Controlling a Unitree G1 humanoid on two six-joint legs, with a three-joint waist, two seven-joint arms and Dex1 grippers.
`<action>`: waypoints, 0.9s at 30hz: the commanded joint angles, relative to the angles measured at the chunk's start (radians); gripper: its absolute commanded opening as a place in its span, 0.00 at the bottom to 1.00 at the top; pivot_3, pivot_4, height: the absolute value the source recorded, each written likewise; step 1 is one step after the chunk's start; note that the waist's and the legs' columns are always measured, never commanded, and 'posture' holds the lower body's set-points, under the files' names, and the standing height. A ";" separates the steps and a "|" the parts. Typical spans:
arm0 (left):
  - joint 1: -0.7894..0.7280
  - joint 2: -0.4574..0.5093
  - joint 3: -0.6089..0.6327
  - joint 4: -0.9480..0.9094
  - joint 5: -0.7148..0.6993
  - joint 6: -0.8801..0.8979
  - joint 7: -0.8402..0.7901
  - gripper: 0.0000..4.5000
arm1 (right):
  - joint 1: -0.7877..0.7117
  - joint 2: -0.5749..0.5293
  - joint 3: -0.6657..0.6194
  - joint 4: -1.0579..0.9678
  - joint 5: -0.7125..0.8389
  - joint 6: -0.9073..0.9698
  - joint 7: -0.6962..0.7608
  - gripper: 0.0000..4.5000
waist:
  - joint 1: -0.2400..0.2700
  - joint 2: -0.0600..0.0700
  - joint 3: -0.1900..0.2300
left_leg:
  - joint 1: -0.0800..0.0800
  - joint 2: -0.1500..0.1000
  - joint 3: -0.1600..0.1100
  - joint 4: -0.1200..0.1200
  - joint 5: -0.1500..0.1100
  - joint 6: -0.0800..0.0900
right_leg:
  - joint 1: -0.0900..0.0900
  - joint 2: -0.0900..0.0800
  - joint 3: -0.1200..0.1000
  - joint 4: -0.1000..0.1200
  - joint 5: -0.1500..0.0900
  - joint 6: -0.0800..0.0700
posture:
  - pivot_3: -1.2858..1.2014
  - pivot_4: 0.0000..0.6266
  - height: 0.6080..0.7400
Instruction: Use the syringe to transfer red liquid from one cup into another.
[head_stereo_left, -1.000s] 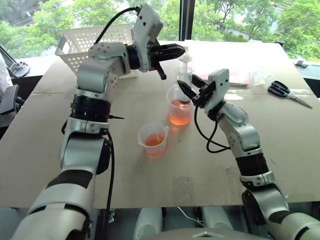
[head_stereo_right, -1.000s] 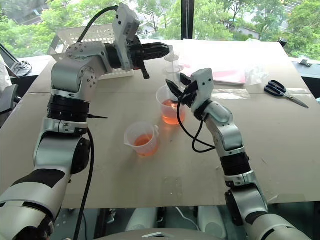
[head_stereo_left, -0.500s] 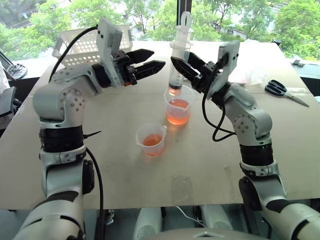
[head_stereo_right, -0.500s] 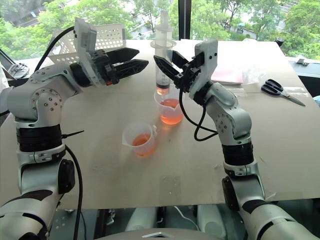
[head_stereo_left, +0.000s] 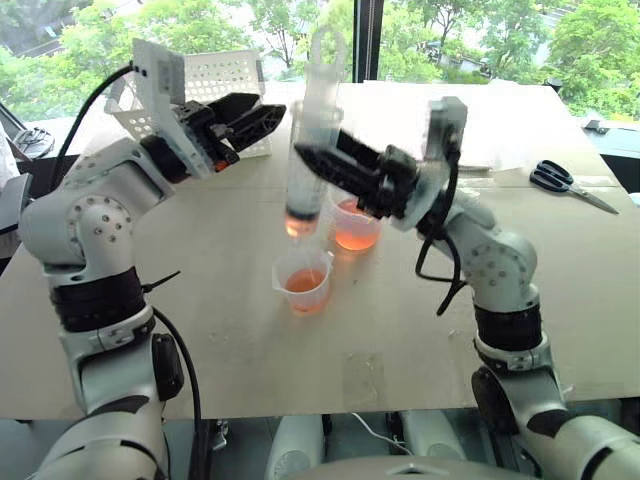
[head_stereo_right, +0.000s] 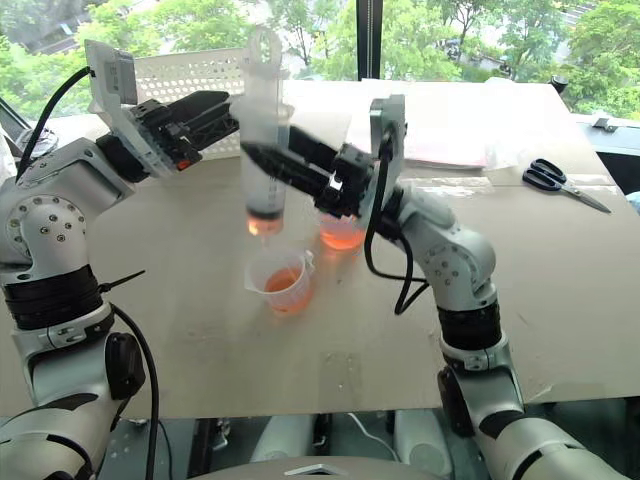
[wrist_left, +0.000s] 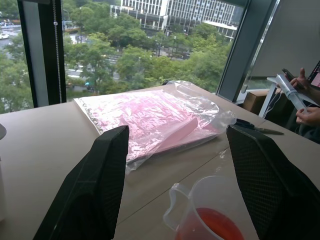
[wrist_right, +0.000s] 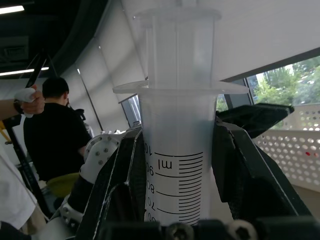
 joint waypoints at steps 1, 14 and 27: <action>-0.017 0.020 0.011 -0.038 -0.028 -0.017 -0.002 0.70 | 0.011 -0.001 0.063 -0.001 -0.061 -0.081 0.074 0.32 | 0.000 0.000 0.000 | 0.000 0.000 0.000 0.000 0.000 0.000 | 0.000 0.000 0.000 0.000 0.000 0.000 | 0.52 0.24 1.00; 0.083 0.245 0.042 -0.254 -0.192 0.085 -0.123 0.70 | 0.051 -0.026 0.133 0.107 -0.238 -0.226 0.141 0.32 | -0.003 0.000 0.000 | 0.001 0.000 -0.001 -0.001 0.000 -0.001 | 0.000 0.000 0.000 0.001 0.000 0.000 | 0.52 0.24 1.00; 0.148 0.315 0.084 -0.324 -0.284 0.119 -0.082 0.70 | 0.060 -0.014 0.128 0.191 -0.314 -0.272 0.134 0.32 | -0.001 -0.001 0.000 | 0.001 0.000 -0.001 -0.001 0.001 -0.001 | 0.000 0.000 0.000 0.001 0.000 0.000 | 0.52 0.24 1.00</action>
